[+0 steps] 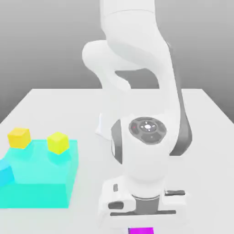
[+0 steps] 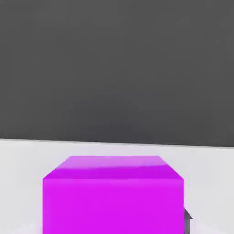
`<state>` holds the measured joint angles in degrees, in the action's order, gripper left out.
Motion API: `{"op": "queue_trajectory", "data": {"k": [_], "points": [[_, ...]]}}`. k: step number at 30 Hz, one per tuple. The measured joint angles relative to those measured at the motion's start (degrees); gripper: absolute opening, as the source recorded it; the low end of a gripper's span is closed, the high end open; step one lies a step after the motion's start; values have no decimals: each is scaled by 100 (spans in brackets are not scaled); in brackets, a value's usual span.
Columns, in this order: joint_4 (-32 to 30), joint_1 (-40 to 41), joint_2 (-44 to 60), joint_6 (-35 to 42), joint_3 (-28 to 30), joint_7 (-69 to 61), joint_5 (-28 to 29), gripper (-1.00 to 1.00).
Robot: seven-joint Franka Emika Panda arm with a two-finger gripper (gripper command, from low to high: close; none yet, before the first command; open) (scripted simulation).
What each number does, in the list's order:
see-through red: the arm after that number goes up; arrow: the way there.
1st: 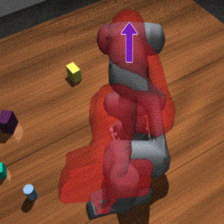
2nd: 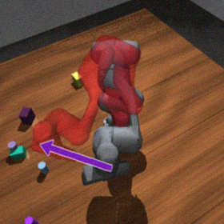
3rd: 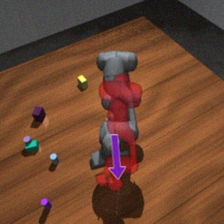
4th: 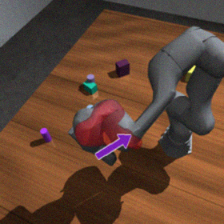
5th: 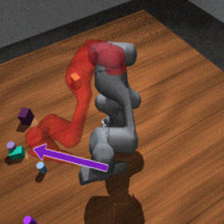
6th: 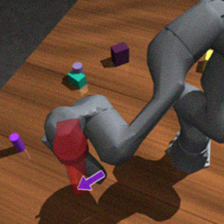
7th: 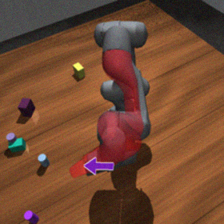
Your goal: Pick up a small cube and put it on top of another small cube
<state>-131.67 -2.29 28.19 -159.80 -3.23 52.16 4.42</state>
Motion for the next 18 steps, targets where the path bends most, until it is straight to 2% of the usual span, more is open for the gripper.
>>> {"op": "queue_trajectory", "data": {"k": [6,11,18], "points": [[-225,160,-974,747,-17,-74,-112,-100],[-693,777,-1978,1267,741,135,49,-100],[-1412,2283,-3458,1986,1625,522,381,-100]]}}
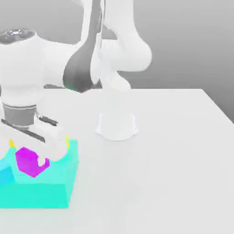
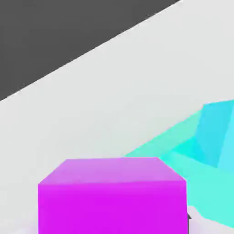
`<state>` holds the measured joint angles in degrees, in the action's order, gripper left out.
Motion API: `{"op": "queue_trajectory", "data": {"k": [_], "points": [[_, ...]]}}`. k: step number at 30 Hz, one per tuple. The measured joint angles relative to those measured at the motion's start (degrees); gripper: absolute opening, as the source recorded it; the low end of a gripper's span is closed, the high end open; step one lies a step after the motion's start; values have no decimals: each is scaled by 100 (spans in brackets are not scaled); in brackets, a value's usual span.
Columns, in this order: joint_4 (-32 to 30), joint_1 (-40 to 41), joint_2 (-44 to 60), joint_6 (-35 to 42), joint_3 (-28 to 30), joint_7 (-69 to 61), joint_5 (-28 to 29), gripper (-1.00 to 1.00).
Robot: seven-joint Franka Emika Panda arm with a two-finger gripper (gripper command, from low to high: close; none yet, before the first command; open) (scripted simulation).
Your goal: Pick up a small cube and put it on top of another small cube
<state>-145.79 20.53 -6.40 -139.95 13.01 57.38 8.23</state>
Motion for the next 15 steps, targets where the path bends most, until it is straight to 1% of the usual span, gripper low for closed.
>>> {"op": "queue_trajectory", "data": {"k": [6,8,11,12,15], "points": [[-612,1059,-1246,602,719,241,156,-100],[-773,1187,-1190,388,862,222,119,-100],[-976,1184,-717,-274,974,117,-5,-100],[-1024,1175,-584,-450,998,88,-36,100],[-1024,1175,-584,-450,998,88,-36,100]]}}
